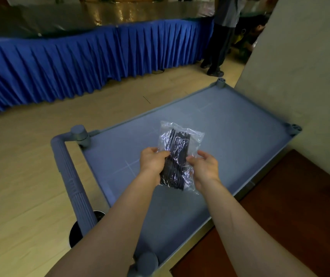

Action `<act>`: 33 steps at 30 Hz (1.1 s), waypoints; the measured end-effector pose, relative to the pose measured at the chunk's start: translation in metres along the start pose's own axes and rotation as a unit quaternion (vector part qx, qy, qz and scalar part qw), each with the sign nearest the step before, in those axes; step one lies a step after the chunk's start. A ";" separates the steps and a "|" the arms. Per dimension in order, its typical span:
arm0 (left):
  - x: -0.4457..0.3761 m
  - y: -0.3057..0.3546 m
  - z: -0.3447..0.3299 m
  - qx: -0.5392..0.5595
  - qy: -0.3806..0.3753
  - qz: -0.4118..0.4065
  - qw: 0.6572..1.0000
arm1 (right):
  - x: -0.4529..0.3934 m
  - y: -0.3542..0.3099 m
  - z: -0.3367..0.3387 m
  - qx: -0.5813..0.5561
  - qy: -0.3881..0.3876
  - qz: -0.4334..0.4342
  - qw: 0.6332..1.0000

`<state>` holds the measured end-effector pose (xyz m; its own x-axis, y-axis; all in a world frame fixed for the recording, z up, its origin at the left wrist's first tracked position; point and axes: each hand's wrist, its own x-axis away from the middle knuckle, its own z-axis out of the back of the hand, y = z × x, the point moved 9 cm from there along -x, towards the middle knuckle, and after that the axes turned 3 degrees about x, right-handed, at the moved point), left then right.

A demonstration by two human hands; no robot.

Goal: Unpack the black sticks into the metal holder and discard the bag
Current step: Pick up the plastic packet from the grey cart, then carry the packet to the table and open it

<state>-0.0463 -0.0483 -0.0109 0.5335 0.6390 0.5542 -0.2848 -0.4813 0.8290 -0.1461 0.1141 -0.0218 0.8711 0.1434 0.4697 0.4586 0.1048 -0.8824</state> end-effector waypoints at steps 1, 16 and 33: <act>0.003 0.004 0.000 0.008 -0.002 -0.006 1.000 | 0.003 -0.004 0.001 -0.005 0.000 0.003 1.000; 0.071 0.063 -0.023 -0.011 -0.076 -0.147 0.986 | 0.085 -0.079 0.051 -0.089 0.031 0.112 0.989; 0.216 0.139 -0.115 0.004 -0.247 -0.262 0.933 | 0.205 -0.189 0.175 -0.153 0.112 0.292 0.938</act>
<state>-0.0620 0.0921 0.2327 0.9001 0.4347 -0.0294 0.1218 -0.1863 0.9749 -0.0852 0.2957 0.2454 0.9888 -0.1244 -0.0823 -0.1082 -0.2188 -0.9697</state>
